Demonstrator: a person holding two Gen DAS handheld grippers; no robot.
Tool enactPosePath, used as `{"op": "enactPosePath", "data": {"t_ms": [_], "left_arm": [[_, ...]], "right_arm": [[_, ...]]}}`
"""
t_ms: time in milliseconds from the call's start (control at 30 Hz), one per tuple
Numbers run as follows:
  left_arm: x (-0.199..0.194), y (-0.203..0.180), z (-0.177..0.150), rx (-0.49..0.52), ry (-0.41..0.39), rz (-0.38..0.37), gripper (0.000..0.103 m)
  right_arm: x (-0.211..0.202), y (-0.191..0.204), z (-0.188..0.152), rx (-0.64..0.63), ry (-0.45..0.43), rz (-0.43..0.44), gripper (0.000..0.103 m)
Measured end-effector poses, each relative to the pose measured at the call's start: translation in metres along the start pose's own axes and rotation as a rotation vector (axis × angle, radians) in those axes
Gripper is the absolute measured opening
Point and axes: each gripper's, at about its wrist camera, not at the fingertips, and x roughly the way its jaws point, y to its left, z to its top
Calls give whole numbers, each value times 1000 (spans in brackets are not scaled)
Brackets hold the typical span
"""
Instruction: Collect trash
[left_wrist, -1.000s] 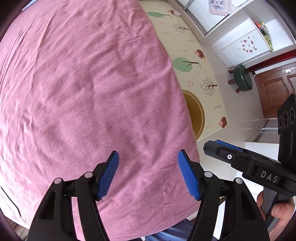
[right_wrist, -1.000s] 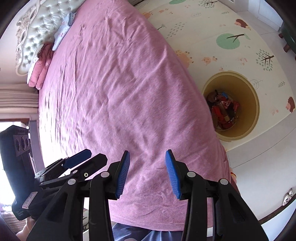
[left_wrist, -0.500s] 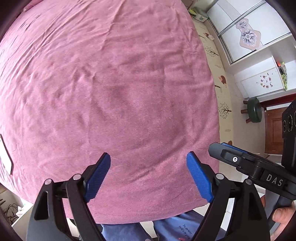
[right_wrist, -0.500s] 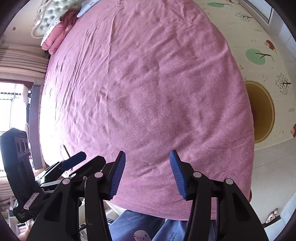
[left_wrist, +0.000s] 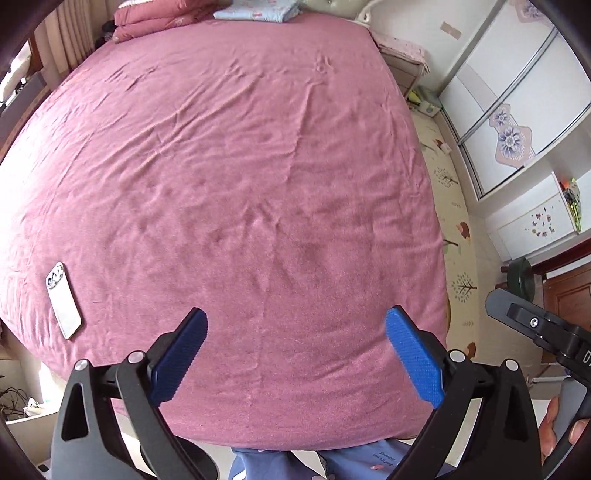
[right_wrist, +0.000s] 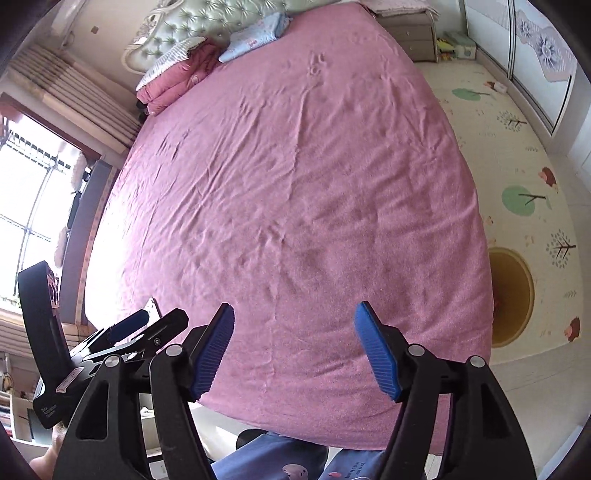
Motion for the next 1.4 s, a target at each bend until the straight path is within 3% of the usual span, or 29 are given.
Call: {"op": "enactPosePath", "data": {"t_ms": [167,233,333,500,667,967,1167,1400], "left_arm": [[-54,10,9,-34,-151,12,99],[-71,13,12,-44,-188,3,99],[-89,15,13,-49,-226,27,99],[-100,18,8,-54,-239,87,99],[-112,26,8,-88,-287,92,99],[-125,17,7,-39,-347,138,99],[-126,11,9,-1,-356,131,99],[-121,17,12,-26,-331,103,99]], "right_arm": [[-32,33,9,-88,-93,14,78],[-42,45,10,-122,-124,12,85],[-53,55,8,-151,-174,5,88],[-60,65,5,-190,-206,13,92],[-59,71,2,-216,-204,42,92],[-59,71,-1,-206,-203,38,92],[-57,72,0,-205,-195,38,92],[-59,73,1,-211,-205,23,92]]}}
